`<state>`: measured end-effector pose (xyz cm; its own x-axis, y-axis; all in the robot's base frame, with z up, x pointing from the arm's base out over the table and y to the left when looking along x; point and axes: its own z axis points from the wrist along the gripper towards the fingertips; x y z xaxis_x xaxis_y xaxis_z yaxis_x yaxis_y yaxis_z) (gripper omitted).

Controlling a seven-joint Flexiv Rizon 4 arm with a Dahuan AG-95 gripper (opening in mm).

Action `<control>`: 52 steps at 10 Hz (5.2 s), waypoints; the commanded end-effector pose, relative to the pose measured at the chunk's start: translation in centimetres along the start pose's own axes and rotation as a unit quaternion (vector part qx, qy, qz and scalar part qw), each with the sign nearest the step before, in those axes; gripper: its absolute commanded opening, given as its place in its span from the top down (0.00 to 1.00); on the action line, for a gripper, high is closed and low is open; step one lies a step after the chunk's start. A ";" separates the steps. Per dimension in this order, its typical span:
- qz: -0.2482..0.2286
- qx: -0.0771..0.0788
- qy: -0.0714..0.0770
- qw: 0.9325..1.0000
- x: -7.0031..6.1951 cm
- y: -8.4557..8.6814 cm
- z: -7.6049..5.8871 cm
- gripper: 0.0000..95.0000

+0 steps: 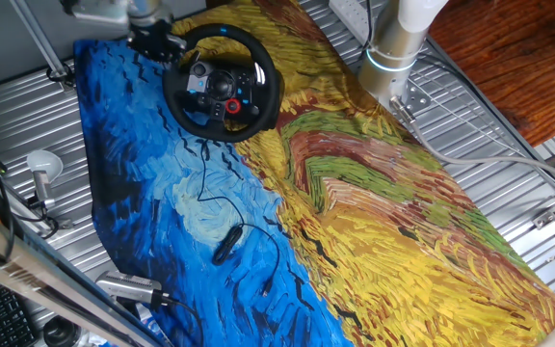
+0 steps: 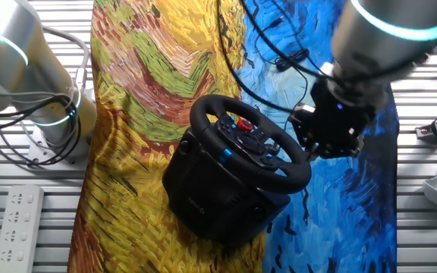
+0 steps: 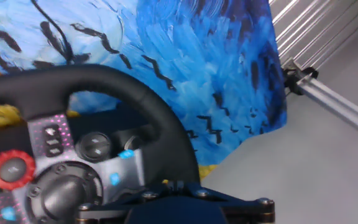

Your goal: Rotate the steering wheel 90 degrees clockwise

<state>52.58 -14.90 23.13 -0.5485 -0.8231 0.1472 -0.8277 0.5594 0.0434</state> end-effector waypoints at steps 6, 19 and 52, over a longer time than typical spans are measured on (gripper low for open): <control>-0.021 -0.085 -0.004 0.996 0.0 0.2 0.2 1.00; 0.029 -0.042 0.085 0.995 0.6 -0.6 1.3 0.80; 0.143 -0.018 0.098 0.985 3.7 0.6 -0.1 0.60</control>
<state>50.06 -17.71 23.64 -0.7090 -0.6169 0.3417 -0.6533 0.7570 0.0111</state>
